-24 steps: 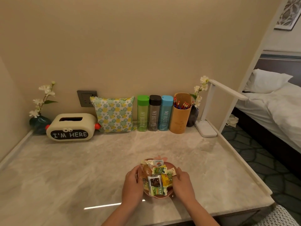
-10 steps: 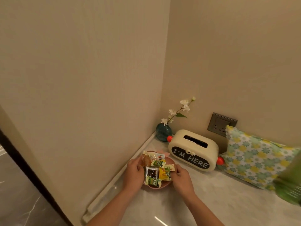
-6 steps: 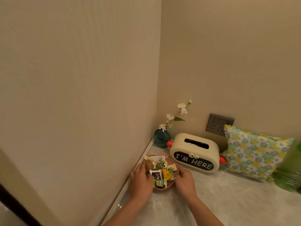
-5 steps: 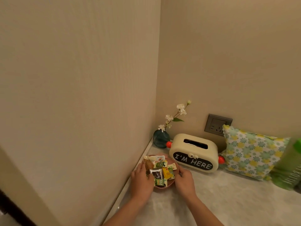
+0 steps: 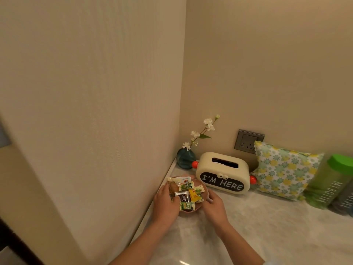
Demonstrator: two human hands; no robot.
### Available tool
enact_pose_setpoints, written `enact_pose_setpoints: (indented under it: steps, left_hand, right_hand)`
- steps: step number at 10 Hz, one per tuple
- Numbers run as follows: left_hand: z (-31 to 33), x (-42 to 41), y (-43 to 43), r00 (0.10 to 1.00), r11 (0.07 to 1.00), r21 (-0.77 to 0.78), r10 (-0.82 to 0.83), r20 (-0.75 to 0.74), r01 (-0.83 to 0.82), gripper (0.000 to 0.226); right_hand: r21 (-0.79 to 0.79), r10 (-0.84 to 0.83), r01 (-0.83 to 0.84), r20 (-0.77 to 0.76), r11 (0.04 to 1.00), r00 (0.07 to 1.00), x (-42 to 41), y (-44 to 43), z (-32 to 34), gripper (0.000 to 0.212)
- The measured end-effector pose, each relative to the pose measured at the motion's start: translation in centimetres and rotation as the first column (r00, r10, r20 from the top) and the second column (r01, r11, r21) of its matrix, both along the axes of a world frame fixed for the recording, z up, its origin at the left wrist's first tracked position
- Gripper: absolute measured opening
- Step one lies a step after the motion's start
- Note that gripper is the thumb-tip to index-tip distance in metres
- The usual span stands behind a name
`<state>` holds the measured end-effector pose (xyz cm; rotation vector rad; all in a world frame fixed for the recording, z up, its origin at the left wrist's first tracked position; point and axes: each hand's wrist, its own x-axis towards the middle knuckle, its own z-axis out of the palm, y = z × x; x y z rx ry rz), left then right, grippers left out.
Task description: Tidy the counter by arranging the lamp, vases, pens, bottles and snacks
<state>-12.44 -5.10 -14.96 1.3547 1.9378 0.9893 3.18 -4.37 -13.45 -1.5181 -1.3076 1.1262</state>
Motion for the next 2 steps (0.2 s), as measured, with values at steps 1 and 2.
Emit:
enact_pose_setpoints:
  steps: [1, 2]
  left_hand:
    - [0.6, 0.5, -1.1, 0.997, 0.996, 0.058, 0.063, -0.038, -0.061, 0.053]
    - [1.8, 1.4, -2.5, 0.991, 0.979, 0.165, 0.125, -0.037, -0.118, 0.047]
  right_hand:
    - [-0.071, -0.039, 0.046, 0.092, 0.996, 0.995, 0.7, -1.6, 0.1, 0.047]
    - [-0.144, -0.043, 0.067, 0.165, 0.987, 0.985, 1.5, -2.8, 0.0, 0.059]
